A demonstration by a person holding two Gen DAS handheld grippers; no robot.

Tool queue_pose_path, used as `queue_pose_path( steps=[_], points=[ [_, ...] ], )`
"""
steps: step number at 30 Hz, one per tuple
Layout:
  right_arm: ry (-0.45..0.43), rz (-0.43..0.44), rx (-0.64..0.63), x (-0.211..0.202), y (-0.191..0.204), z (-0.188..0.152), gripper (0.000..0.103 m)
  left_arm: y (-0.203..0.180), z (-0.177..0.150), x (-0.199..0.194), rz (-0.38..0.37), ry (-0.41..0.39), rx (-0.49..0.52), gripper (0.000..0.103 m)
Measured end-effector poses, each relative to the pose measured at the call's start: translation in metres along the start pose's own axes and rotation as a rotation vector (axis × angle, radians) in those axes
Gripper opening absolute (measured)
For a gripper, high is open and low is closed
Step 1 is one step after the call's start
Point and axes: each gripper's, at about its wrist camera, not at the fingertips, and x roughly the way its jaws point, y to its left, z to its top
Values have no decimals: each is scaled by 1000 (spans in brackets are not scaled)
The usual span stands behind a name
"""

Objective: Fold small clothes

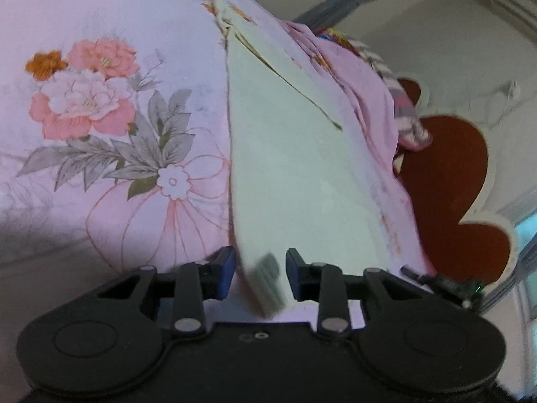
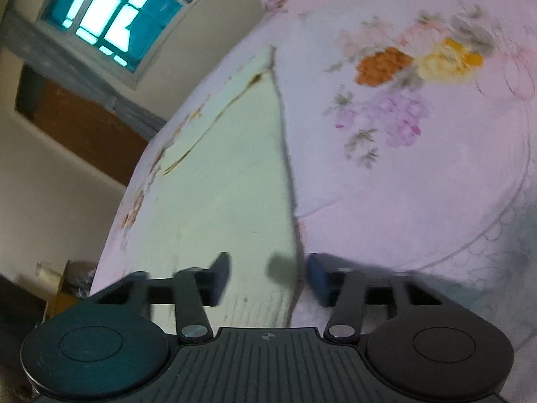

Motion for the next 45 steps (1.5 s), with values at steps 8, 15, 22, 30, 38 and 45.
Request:
queue_pose_path(
  steps=[8,15,22,30,38,45],
  points=[
    [34,79,35,1,-15,2,48,5,-2,9,-36,12,-5,31],
    [58,125,39,17,-23,4,46,7,3,20,-59,12,-4,32],
    [91,138,22,25,-30,5,17,9,8,28,-69,24,32,20],
    [106,177,3,33,-32,11,13,3,15,38,-4,42,73,2],
    [36,273,-22,11,-24,17,3,14,14,13,-83,-75,14,1],
    [45,283,-29,10,-16,25,3,10,22,20,-72,-60,6,1]
  ],
)
